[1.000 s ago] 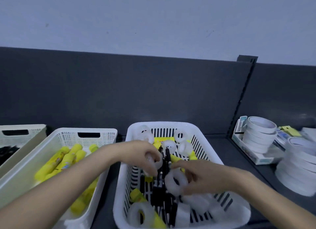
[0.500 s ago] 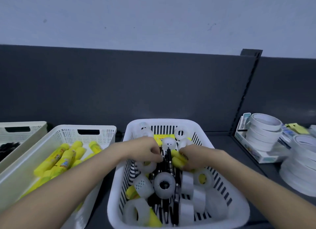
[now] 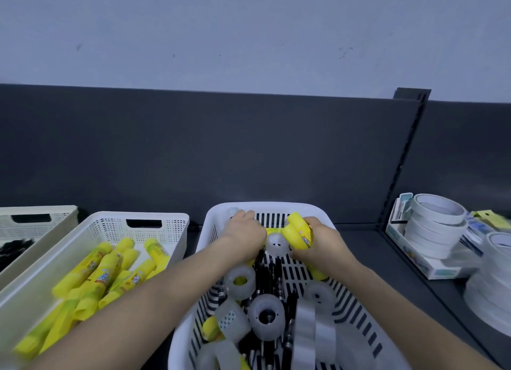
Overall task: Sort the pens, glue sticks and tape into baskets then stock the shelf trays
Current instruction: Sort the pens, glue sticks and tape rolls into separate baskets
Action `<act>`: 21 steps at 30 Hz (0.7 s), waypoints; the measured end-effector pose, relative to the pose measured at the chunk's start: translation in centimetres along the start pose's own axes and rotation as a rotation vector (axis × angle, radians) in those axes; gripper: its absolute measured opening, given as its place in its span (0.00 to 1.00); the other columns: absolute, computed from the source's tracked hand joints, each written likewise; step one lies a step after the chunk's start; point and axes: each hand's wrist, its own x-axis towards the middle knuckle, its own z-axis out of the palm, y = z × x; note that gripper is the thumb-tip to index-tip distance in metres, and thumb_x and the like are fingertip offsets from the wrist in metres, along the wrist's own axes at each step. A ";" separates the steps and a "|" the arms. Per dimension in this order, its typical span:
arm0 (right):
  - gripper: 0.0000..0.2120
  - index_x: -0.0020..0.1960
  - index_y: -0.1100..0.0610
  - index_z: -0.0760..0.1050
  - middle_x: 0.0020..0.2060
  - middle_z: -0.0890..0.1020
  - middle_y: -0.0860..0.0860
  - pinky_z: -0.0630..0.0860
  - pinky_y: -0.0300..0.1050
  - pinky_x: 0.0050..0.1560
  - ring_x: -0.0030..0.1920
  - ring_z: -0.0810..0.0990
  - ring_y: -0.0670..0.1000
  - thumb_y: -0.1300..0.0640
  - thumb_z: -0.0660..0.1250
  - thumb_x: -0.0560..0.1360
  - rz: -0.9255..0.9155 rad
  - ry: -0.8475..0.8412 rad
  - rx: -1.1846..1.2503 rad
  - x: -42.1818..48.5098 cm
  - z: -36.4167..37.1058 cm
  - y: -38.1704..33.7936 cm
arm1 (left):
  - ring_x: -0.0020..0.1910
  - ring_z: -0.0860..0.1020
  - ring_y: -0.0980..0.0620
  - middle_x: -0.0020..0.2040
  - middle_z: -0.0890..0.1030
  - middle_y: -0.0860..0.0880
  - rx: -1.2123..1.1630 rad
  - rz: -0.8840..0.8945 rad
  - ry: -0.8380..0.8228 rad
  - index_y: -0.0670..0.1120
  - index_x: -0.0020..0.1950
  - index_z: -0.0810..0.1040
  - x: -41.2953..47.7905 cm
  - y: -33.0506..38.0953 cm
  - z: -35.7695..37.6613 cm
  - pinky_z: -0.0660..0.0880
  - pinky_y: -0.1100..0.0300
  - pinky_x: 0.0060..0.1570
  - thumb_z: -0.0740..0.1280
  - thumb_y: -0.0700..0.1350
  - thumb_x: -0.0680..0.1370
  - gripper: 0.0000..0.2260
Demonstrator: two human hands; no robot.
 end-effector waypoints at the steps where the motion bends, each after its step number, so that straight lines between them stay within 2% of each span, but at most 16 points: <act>1: 0.25 0.63 0.52 0.67 0.46 0.79 0.52 0.75 0.45 0.43 0.46 0.78 0.52 0.55 0.71 0.69 -0.001 0.015 0.037 0.0 0.0 0.1 | 0.58 0.68 0.46 0.54 0.77 0.47 0.056 0.004 -0.013 0.43 0.52 0.77 0.4 0.0 0.0 0.62 0.56 0.56 0.60 0.37 0.75 0.09; 6: 0.25 0.63 0.52 0.68 0.45 0.78 0.50 0.75 0.44 0.44 0.45 0.77 0.50 0.54 0.71 0.69 -0.017 0.052 0.116 0.1 0.0 0.6 | 0.63 0.67 0.46 0.61 0.75 0.48 0.147 -0.074 -0.141 0.47 0.58 0.76 2.1 0.3 -0.3 0.59 0.55 0.64 0.60 0.45 0.78 0.11; 9: 0.25 0.63 0.52 0.68 0.46 0.78 0.50 0.74 0.42 0.40 0.43 0.76 0.49 0.54 0.72 0.69 -0.014 0.049 0.165 0.1 0.0 0.7 | 0.64 0.66 0.47 0.61 0.76 0.49 0.144 -0.119 -0.214 0.48 0.58 0.76 2.4 0.6 -0.5 0.57 0.54 0.66 0.60 0.45 0.78 0.10; 11: 0.24 0.63 0.51 0.68 0.45 0.77 0.49 0.73 0.40 0.38 0.41 0.76 0.48 0.54 0.72 0.69 -0.009 0.054 0.197 0.2 -0.1 0.8 | 0.62 0.67 0.47 0.57 0.77 0.49 0.083 -0.131 -0.195 0.48 0.52 0.77 2.1 0.5 -0.6 0.57 0.53 0.65 0.62 0.46 0.77 0.07; 12: 0.24 0.62 0.51 0.68 0.44 0.77 0.48 0.72 0.39 0.37 0.40 0.75 0.47 0.54 0.72 0.69 -0.011 0.056 0.212 0.3 -0.1 0.8 | 0.61 0.68 0.47 0.53 0.78 0.50 0.024 -0.143 -0.173 0.49 0.45 0.76 1.8 0.3 -0.8 0.58 0.53 0.64 0.63 0.48 0.76 0.04; 14: 0.22 0.60 0.51 0.69 0.43 0.76 0.46 0.72 0.38 0.37 0.41 0.75 0.45 0.55 0.72 0.69 -0.006 0.065 0.265 0.4 -0.3 0.8 | 0.58 0.68 0.48 0.41 0.74 0.52 -0.115 -0.188 -0.117 0.49 0.34 0.69 0.9 -0.4 -1.2 0.58 0.52 0.63 0.66 0.52 0.73 0.12; 16: 0.21 0.59 0.52 0.70 0.45 0.78 0.47 0.74 0.38 0.38 0.41 0.78 0.45 0.56 0.73 0.69 0.027 0.068 0.430 0.3 -0.7 0.5 | 0.57 0.68 0.47 0.35 0.72 0.52 -0.321 -0.223 -0.047 0.48 0.32 0.68 0.2 -1.4 -1.5 0.54 0.49 0.67 0.66 0.55 0.72 0.15; 18: 0.19 0.58 0.54 0.72 0.46 0.81 0.51 0.77 0.40 0.37 0.40 0.80 0.47 0.59 0.72 0.70 0.074 0.044 0.688 0.1 -1.3 0.0 | 0.56 0.70 0.49 0.36 0.74 0.50 -0.544 -0.233 0.047 0.47 0.34 0.69 -0.8 -2.3 -2.1 0.49 0.48 0.71 0.67 0.57 0.73 0.16; 19: 0.18 0.58 0.55 0.73 0.46 0.81 0.53 0.77 0.40 0.36 0.40 0.81 0.48 0.60 0.72 0.70 0.094 0.026 0.792 0.0 -1.5 -0.4 | 0.54 0.72 0.49 0.38 0.77 0.49 -0.679 -0.221 0.111 0.46 0.35 0.71 -1.3 -2.7 -2.4 0.52 0.49 0.71 0.68 0.56 0.73 0.15; 20: 0.17 0.58 0.56 0.73 0.46 0.81 0.54 0.76 0.41 0.36 0.40 0.81 0.49 0.60 0.72 0.71 0.106 0.008 0.859 -0.1 -1.7 -0.9 | 0.51 0.75 0.49 0.40 0.79 0.48 -0.833 -0.201 0.182 0.46 0.37 0.74 -1.9 -3.1 -2.8 0.59 0.51 0.68 0.69 0.54 0.73 0.13; 21: 0.16 0.57 0.57 0.74 0.45 0.82 0.54 0.76 0.41 0.36 0.41 0.81 0.50 0.60 0.72 0.71 0.110 -0.013 0.896 -0.2 -1.9 -1.4 | 0.47 0.76 0.49 0.41 0.80 0.47 -0.987 -0.188 0.237 0.44 0.39 0.76 -2.5 -3.5 -3.1 0.67 0.52 0.61 0.70 0.52 0.73 0.12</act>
